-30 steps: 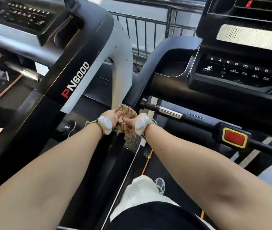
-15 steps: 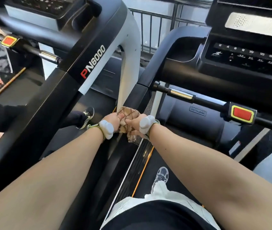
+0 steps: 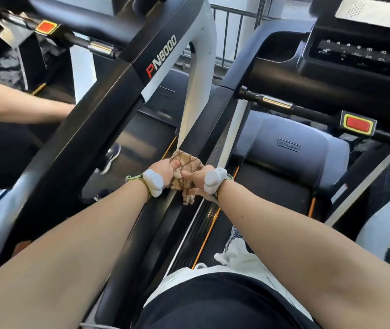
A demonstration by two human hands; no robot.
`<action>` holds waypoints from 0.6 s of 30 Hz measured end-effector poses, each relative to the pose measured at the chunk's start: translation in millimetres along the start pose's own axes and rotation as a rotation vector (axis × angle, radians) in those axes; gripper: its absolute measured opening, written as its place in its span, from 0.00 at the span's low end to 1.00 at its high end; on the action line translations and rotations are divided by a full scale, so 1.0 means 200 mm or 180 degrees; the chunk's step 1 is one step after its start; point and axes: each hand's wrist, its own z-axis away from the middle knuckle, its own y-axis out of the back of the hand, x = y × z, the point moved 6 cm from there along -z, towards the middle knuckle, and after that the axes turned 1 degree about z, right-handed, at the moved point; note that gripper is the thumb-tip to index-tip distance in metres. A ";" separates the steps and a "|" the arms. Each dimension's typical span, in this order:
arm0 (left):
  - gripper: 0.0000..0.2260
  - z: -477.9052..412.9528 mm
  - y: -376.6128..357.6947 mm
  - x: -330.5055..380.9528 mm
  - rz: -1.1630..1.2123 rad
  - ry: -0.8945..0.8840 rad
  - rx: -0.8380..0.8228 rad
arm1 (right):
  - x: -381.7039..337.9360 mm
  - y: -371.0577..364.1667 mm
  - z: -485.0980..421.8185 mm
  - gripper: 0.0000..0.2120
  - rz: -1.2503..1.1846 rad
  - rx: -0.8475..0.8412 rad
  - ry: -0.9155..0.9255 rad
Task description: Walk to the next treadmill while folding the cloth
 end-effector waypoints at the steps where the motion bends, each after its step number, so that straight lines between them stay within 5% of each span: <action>1: 0.21 0.05 -0.02 -0.06 0.0066 -0.0008 -0.0011 | 0.06 -0.05 0.01 0.32 0.0058 -0.0001 -0.0008; 18: 0.22 0.76 -0.19 -0.77 0.0487 0.0145 0.0025 | 0.65 -0.60 0.17 0.33 0.1793 -0.0214 0.0052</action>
